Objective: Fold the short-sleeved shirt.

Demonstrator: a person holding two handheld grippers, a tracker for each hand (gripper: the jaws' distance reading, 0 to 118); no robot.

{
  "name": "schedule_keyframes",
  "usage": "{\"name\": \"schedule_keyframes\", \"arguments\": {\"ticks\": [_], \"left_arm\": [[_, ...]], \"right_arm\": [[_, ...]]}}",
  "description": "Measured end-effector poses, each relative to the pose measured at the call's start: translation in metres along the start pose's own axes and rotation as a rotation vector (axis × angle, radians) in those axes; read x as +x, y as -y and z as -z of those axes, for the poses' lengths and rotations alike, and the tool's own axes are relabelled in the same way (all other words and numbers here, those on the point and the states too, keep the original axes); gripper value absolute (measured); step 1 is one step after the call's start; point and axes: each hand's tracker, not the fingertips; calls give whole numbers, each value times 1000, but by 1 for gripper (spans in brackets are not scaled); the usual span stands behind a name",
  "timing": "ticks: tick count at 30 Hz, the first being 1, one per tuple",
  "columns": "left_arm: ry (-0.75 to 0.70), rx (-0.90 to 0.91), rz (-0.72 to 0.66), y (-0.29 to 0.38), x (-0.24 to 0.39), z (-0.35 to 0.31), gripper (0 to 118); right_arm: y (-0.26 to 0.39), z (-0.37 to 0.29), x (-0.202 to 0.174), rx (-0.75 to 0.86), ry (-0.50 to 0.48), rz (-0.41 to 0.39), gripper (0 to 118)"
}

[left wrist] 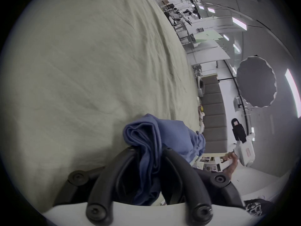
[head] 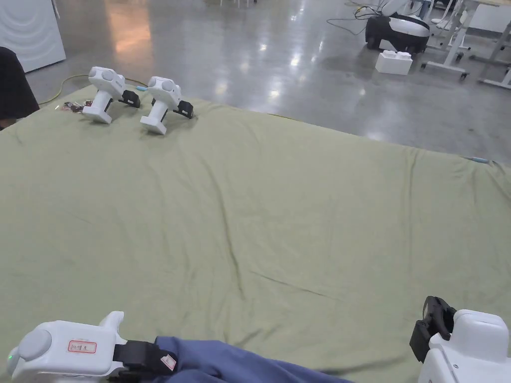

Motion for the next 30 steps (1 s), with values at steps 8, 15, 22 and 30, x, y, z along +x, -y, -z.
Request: {"name": "schedule_keyframes", "arguments": {"ticks": [8,15,22,30], "left_arm": [[-87,82,23,-14,9,-43,16],[-139,107,138,-30,41,-74,15],[-300,167,175,-37,80,-127,15],[-429,173,107,-22,97,-150,15]], "right_arm": [[3,1,3,-13,0,3,6],[4,0,4,-13,-8,4,6],[3,2,4,-9,-22,14,6],[6,7,4,-11,-43,29,6]]}}
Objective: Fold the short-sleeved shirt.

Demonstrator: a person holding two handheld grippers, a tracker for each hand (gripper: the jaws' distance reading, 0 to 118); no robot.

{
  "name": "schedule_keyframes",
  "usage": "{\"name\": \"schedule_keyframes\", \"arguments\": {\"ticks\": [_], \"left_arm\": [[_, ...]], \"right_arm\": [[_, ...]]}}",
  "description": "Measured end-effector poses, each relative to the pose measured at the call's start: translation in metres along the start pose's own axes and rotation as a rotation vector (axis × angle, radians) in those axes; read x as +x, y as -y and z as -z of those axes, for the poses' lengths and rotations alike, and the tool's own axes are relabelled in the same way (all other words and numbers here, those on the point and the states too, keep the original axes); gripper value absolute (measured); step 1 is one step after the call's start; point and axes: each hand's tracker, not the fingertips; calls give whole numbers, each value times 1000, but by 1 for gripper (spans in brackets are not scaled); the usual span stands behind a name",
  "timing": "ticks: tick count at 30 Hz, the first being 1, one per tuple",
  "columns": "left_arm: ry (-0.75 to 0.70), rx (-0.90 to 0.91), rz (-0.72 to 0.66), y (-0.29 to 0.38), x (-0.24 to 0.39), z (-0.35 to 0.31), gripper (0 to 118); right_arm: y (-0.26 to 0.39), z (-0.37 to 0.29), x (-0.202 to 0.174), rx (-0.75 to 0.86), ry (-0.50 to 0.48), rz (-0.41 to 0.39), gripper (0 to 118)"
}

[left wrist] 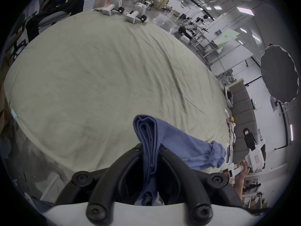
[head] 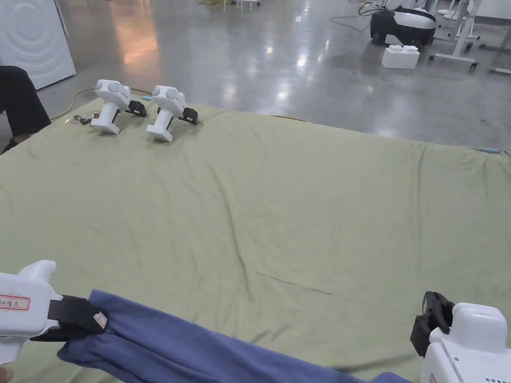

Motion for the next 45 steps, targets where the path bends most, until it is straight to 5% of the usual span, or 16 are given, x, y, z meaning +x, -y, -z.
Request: {"name": "schedule_keyframes", "arguments": {"ticks": [11,17,25,32,34,36,39,45], "left_arm": [[208,-67,79,26,102,18,15],[248,-168,171,37,151,80,15],[129,-299,227,75,200,188,15],[40,-306,189,88,206,220,16],[37,-304,171,85,202,221,23],[77,-307,121,83,200,215,47],[102,-298,101,80,197,198,64],[114,-209,129,69,198,158,64]], "right_arm": [[9,0,3,-13,-22,36,6],[15,-5,13,-20,-12,50,6],[22,-15,35,-35,32,76,6],[29,-20,47,-54,60,89,6],[30,-20,48,-58,62,91,6],[30,-20,48,-61,62,92,6],[31,-21,48,-63,59,88,6],[34,-21,46,-75,49,90,6]]}}
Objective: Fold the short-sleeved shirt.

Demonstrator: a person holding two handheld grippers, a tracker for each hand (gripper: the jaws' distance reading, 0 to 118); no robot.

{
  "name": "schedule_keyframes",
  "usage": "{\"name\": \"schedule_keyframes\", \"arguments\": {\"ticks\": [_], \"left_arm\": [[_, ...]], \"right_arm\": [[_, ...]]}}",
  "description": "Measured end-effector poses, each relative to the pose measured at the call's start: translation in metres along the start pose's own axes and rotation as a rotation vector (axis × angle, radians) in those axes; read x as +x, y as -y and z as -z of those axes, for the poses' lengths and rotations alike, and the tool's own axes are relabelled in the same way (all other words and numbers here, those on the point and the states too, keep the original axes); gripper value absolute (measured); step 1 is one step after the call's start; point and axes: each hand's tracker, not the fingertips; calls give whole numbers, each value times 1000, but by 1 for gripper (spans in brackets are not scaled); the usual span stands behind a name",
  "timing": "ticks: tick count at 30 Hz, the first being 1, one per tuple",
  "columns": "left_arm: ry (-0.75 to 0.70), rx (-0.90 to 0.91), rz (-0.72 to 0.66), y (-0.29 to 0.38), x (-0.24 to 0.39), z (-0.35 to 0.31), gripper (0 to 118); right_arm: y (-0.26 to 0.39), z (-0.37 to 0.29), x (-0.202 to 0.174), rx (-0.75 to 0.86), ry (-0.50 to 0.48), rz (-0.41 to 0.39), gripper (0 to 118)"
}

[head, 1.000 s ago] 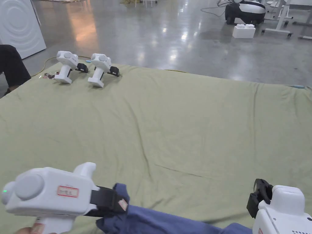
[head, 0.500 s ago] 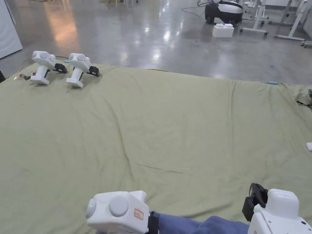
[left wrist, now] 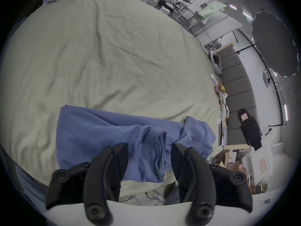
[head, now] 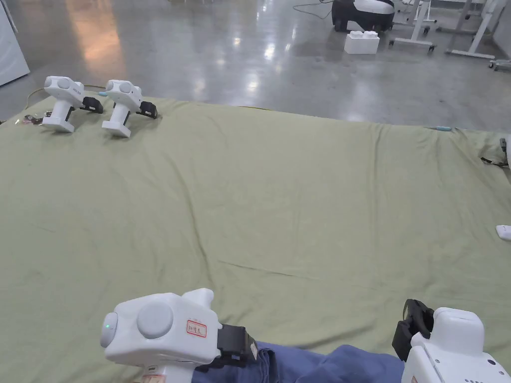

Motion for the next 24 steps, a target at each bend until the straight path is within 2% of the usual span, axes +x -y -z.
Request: {"name": "schedule_keyframes", "arguments": {"ticks": [2,5,7,8,12,18,24], "left_arm": [[-23,35,20,1,2,-2,61],[-134,26,115,6,15,7,59],[-113,-8,144,11,21,21,27],[-121,-32,141,14,24,30,25],[-141,-87,203,25,36,63,23],[-68,-59,204,26,41,87,23],[-14,-75,166,25,28,82,23]], "right_arm": [[2,0,0,-2,-3,3,6],[3,1,-1,-9,-8,7,6],[3,1,-1,-10,-9,10,6],[4,1,0,-10,-9,11,6],[3,-1,2,-9,-4,9,6],[5,-1,10,-16,6,16,6],[5,-2,13,-16,11,22,6]]}}
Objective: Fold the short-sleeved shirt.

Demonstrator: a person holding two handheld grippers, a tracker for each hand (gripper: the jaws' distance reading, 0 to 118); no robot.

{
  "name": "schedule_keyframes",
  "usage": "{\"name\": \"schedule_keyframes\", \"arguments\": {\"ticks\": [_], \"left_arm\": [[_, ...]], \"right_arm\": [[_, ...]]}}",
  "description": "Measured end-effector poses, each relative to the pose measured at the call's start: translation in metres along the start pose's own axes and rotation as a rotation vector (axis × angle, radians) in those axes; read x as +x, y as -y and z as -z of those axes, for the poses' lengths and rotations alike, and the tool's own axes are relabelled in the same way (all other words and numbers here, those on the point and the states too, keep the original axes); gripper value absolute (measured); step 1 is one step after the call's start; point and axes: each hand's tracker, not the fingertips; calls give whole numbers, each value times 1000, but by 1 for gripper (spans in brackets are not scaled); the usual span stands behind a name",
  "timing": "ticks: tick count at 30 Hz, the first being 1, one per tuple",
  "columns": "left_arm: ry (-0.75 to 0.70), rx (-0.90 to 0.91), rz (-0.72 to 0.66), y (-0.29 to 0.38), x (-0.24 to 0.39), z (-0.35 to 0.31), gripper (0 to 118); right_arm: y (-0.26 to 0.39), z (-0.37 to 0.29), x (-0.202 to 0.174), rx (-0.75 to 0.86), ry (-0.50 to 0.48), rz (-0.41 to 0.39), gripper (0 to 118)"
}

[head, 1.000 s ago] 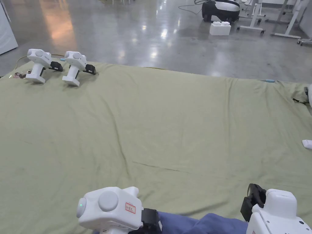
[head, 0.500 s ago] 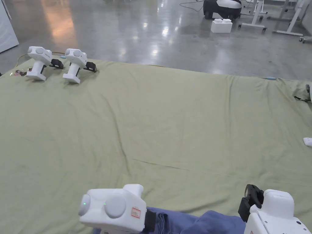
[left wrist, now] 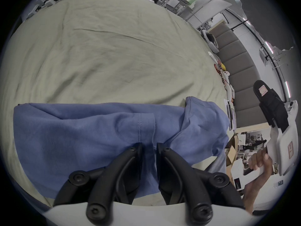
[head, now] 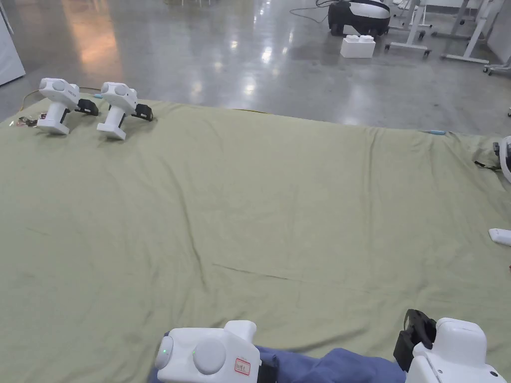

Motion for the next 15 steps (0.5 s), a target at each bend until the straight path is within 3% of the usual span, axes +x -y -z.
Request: {"name": "schedule_keyframes", "arguments": {"ticks": [4,7,15], "left_arm": [[109,21,-51,-2,-14,-28,28],[161,117,-68,-3,-35,-67,68],[128,333,-150,6,-129,-143,75]], "right_arm": [[-2,1,0,1,-4,3,6],[-5,0,-1,10,-7,-2,6],[-17,6,-10,24,-26,-3,6]]}}
